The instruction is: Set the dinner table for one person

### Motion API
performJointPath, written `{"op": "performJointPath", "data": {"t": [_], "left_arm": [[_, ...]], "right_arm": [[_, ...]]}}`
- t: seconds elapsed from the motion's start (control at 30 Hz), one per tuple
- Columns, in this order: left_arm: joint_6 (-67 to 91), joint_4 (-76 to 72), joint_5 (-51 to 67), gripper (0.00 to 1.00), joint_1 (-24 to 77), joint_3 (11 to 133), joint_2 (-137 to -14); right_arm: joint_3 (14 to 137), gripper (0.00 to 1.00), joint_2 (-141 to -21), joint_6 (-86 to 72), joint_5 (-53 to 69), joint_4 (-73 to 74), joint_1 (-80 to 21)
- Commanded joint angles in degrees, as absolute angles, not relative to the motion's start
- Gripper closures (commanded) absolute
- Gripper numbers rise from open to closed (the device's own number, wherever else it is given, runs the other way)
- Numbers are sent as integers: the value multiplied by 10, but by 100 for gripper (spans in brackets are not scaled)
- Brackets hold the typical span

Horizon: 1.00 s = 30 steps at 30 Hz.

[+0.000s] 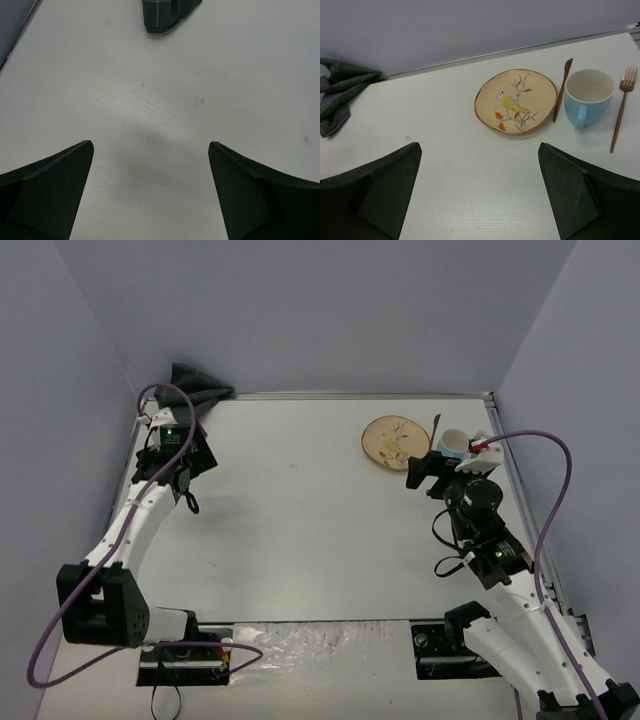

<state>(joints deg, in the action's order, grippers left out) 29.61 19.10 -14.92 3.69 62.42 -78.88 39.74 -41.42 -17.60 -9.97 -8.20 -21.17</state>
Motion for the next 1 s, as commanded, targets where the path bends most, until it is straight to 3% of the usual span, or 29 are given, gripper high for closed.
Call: {"op": "performJointPath", "data": {"t": [0.0,0.23,0.5,0.63,0.73,0.83,0.87,0.97], "left_arm": [[310,107,-123,3,-17,735,-925],[287,96,-70,3,-61,908,-1123],[255,67,-61,6,-67,1013,-1237],[239,75,-55,33,-67,1045,-1267],[230,73,-39,70,-67,1044,-1268],[225,71,-21,95,-66,1034,-1248],[224,73,-10,100,-66,1030,-1233],[231,99,37,100,-62,1035,-1190]], "right_arm": [[401,0,-442,-184,-49,-155,-216],[404,0,-475,-177,-25,-154,-216],[404,0,-504,-178,-6,-173,-216],[411,0,-524,-179,-3,-181,-216],[415,0,-540,-181,16,-188,-216],[418,0,-549,-183,24,-195,-216],[420,0,-553,-184,29,-199,-216],[429,0,-563,-185,44,-201,-216]]}}
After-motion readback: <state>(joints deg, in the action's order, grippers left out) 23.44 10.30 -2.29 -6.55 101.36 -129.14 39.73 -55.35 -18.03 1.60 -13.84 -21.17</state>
